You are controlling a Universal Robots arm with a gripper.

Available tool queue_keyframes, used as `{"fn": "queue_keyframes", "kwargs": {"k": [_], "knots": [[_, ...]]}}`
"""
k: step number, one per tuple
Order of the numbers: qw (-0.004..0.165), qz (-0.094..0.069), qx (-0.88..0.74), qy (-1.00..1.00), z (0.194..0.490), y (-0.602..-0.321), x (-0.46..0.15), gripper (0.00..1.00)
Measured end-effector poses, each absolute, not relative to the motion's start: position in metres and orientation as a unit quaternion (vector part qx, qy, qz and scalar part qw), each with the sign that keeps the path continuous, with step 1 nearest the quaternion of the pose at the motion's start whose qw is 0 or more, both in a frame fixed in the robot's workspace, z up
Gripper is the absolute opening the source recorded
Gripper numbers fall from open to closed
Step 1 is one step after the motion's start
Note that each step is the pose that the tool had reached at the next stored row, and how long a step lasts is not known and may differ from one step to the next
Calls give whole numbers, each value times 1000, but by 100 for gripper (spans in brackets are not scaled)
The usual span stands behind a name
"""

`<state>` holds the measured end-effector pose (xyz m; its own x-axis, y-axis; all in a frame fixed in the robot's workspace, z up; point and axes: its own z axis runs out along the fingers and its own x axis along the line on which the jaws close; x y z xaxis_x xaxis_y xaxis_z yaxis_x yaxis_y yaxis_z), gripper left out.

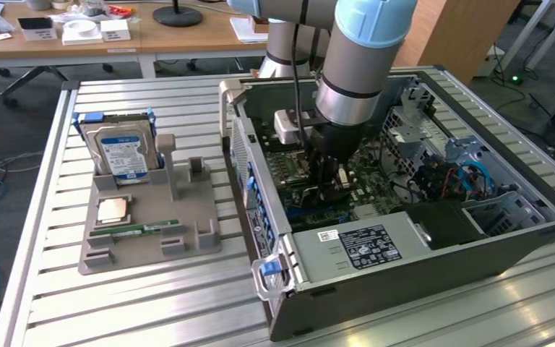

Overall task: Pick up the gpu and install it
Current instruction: 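Insert the gpu into the slot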

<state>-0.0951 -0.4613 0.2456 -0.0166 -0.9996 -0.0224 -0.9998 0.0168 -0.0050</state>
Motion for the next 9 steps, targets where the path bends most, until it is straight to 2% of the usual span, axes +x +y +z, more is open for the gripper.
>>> {"fn": "queue_keyframes", "kwargs": {"k": [9], "knots": [[10, 6, -701, 713, 254, -461, -95, 45]]}}
